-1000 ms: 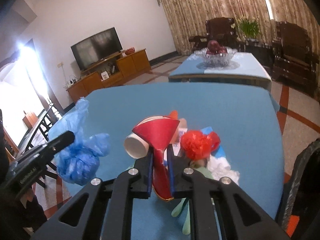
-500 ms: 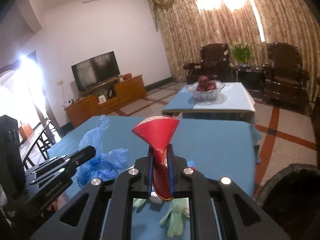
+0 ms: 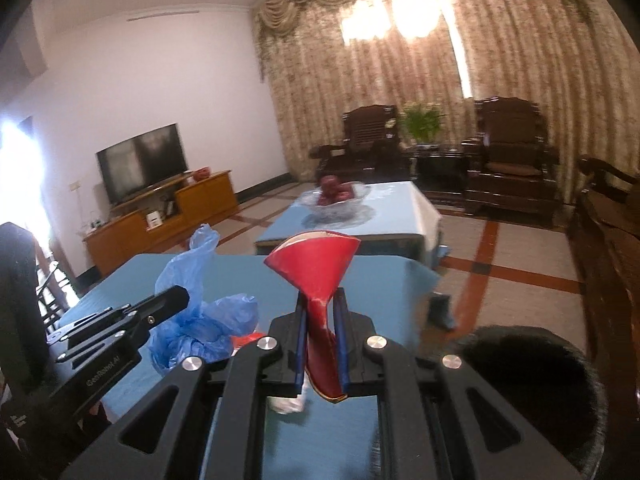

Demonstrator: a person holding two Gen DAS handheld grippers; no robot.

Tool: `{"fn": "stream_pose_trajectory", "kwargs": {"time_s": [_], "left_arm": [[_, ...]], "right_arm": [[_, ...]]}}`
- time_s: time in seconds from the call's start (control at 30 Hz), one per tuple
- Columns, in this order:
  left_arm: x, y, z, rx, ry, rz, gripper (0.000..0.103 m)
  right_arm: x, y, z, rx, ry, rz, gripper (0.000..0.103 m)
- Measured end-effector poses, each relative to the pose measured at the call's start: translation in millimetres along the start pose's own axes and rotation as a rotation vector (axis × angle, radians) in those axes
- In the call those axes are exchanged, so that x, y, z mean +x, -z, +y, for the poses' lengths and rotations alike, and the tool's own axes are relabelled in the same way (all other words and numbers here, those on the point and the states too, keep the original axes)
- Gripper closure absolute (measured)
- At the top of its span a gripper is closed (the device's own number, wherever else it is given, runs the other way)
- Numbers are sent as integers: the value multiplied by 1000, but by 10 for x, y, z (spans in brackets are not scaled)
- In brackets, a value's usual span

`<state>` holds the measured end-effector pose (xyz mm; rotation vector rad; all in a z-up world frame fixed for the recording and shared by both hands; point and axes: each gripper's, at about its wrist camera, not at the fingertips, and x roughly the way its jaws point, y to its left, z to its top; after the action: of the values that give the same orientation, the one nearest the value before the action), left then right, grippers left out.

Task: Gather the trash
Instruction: 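Release the blue bag and red cup into the trash bin with both tools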

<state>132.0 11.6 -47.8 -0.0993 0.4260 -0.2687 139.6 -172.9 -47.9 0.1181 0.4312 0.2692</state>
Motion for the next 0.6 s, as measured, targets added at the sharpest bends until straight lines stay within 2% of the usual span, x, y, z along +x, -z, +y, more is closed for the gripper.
{"fn": "stream_pose_trajectory", "kwargs": {"time_s": [0.33, 0.6], "left_arm": [[464, 101, -730, 42, 156, 53, 102], [865, 299, -1323, 76, 265, 120, 102]], "right_arm": [[-409, 73, -684, 66, 161, -17, 91], [-534, 307, -1326, 117, 309, 29, 91]]}}
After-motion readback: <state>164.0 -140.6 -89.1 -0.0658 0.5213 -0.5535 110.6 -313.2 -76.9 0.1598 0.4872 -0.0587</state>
